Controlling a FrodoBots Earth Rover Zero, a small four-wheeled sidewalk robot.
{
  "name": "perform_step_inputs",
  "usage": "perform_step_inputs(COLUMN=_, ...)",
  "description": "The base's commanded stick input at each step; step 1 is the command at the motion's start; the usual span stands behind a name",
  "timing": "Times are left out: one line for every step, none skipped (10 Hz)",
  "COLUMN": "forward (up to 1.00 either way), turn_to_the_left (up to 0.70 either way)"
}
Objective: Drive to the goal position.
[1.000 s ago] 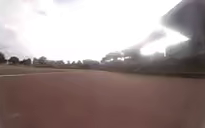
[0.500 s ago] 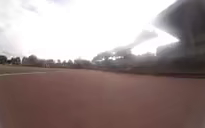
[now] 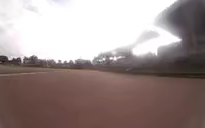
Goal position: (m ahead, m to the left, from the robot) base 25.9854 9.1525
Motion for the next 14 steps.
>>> perform_step_inputs(forward=0.70, turn_to_the_left=0.00)
perform_step_inputs(forward=0.70, turn_to_the_left=0.00)
perform_step_inputs(forward=0.70, turn_to_the_left=0.00)
perform_step_inputs(forward=0.70, turn_to_the_left=0.00)
perform_step_inputs(forward=0.70, turn_to_the_left=0.00)
perform_step_inputs(forward=0.70, turn_to_the_left=0.00)
perform_step_inputs(forward=0.70, turn_to_the_left=0.00)
perform_step_inputs(forward=0.70, turn_to_the_left=0.00)
perform_step_inputs(forward=0.70, turn_to_the_left=0.00)
perform_step_inputs(forward=0.70, turn_to_the_left=0.00)
perform_step_inputs(forward=0.70, turn_to_the_left=0.00)
perform_step_inputs(forward=0.70, turn_to_the_left=0.00)
perform_step_inputs(forward=0.70, turn_to_the_left=0.00)
perform_step_inputs(forward=0.70, turn_to_the_left=0.00)
